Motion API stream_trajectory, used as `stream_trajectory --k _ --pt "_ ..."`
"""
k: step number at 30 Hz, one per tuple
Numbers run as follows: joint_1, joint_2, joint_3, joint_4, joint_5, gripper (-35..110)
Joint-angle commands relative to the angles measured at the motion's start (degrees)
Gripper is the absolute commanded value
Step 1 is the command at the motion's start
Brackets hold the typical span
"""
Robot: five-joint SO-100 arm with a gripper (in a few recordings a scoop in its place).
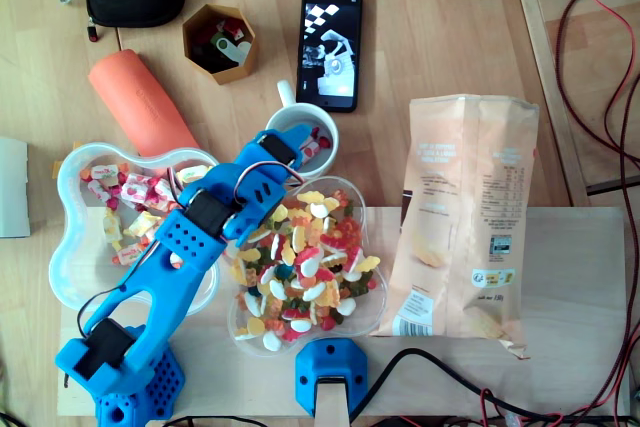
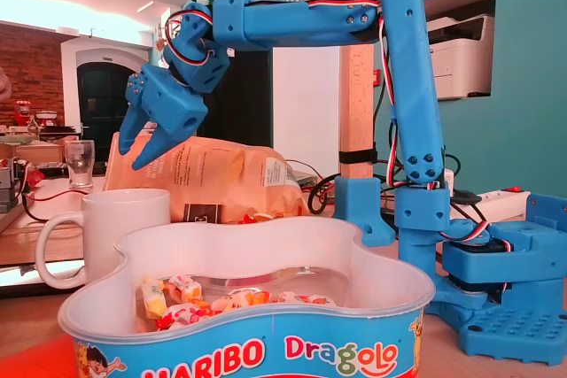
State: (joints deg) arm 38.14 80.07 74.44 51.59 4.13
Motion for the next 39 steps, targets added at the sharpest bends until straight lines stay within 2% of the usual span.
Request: stream_trajectory --k 1,7,32,39 --pt "-0.26 2.11 -3.08 -0.53 0.35 13" --pt "-2.99 3.34 -3.25 0.44 1.14 13" --pt "-43.95 26.19 -1.67 0.62 0.88 7" --pt "-50.01 41.75 9.49 0.62 0.70 7"
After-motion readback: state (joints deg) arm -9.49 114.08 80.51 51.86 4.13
